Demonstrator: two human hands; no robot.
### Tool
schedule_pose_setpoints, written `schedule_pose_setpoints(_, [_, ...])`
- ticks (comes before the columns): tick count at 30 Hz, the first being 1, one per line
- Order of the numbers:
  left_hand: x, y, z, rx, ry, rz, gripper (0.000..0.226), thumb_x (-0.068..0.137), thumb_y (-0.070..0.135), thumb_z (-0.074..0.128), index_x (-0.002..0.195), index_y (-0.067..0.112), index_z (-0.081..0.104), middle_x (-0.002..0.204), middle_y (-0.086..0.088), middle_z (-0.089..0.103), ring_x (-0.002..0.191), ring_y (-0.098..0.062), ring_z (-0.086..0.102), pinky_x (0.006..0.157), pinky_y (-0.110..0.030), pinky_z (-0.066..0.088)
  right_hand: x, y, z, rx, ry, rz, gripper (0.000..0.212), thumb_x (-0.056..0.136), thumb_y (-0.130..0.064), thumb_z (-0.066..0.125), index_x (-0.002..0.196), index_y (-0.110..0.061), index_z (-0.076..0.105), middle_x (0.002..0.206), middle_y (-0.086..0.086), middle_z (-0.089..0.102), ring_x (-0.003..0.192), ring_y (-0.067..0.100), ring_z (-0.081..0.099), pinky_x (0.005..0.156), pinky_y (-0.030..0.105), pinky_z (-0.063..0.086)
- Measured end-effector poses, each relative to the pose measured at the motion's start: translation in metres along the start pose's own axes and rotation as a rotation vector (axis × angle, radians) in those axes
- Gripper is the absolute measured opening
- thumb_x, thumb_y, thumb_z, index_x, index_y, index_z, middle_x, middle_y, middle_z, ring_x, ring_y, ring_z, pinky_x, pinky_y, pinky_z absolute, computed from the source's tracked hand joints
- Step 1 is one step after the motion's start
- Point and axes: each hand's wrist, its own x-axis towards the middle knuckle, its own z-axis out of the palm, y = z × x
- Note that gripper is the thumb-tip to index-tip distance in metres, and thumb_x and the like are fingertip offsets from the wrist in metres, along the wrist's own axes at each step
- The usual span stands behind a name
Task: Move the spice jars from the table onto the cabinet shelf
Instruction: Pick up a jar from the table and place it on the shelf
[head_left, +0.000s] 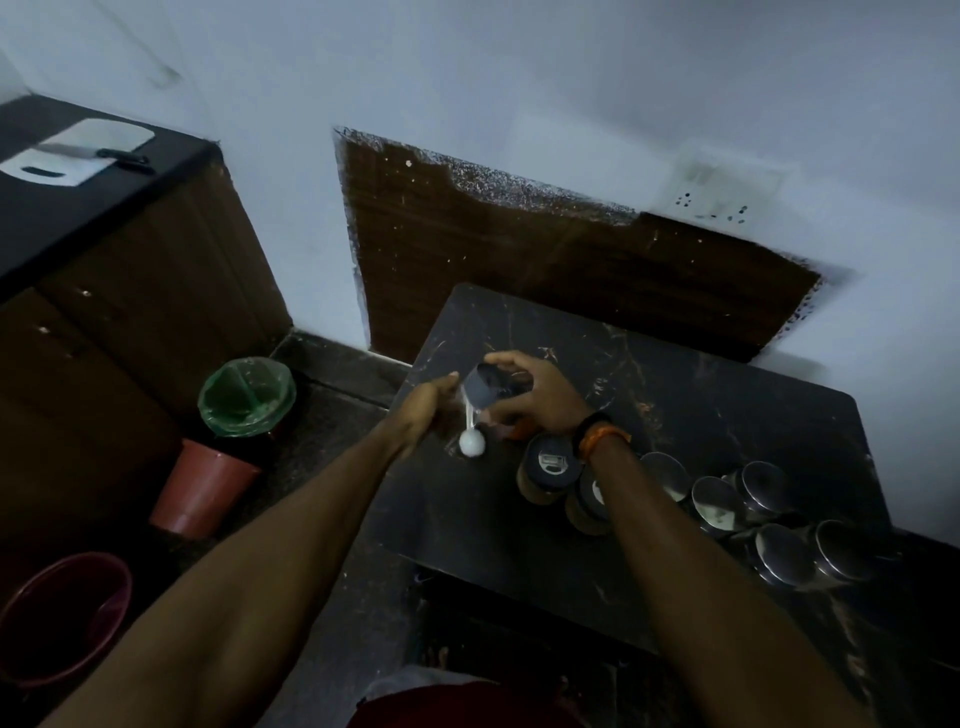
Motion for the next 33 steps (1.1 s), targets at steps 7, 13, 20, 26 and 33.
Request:
schedule_pose_setpoints(7, [-0.017,0.017,0.024,-0.204,-0.460,-0.109,0.056,0.096,0.045,0.051,0.142,0.012,0.053,0.141,-0.025,0.055,0.127,-0.045,0.055,0.102,-0.064,0.045,-0.016,-0.035,-0.050,0.347,0.089,-0.088,0.067,0.066,-0.007,0.079,0.130,-0.016,0.062,0.126,-0.002,0.067,0.114,0.011,0.065,0.086,0.026,0.055])
schedule_pose_setpoints(13, [-0.026,0.052,0.082,-0.419,-0.663,0.067,0.055,0.097,0.027,0.052,0.147,0.005,0.046,0.151,-0.029,0.041,0.136,-0.048,0.044,0.108,-0.065,0.038,-0.023,-0.050,-0.102,0.581,0.232,-0.203,0.060,0.072,-0.006,0.070,0.131,-0.005,0.059,0.136,0.014,0.059,0.124,0.027,0.058,0.095,0.035,0.053])
schedule_pose_setpoints(20, [-0.028,0.085,0.162,-0.146,-0.354,0.427,0.038,0.088,0.022,0.070,0.124,0.012,0.062,0.118,-0.016,0.069,0.109,-0.033,0.068,0.083,-0.042,0.058,-0.033,-0.062,-0.153,0.481,0.468,-0.150,0.078,0.062,-0.052,0.085,0.130,-0.025,0.059,0.129,0.004,0.059,0.108,0.020,0.068,0.083,0.029,0.059])
schedule_pose_setpoints(26, [-0.037,0.097,0.209,-0.074,-0.294,0.562,0.039,0.084,0.027,0.077,0.121,0.024,0.066,0.112,-0.008,0.074,0.103,-0.027,0.072,0.079,-0.032,0.058,-0.040,-0.065,-0.187,0.553,0.579,-0.221,0.069,0.067,-0.043,0.087,0.128,-0.023,0.060,0.131,0.008,0.059,0.109,0.025,0.067,0.089,0.037,0.059])
schedule_pose_setpoints(33, [-0.046,0.118,0.246,-0.168,-0.526,0.561,0.056,0.087,0.012,0.060,0.141,0.014,0.048,0.139,-0.023,0.054,0.129,-0.043,0.053,0.109,-0.058,0.043,-0.049,-0.076,-0.225,0.940,0.477,-0.395,0.058,0.086,-0.027,0.068,0.137,-0.004,0.051,0.133,0.024,0.058,0.118,0.041,0.060,0.099,0.053,0.049])
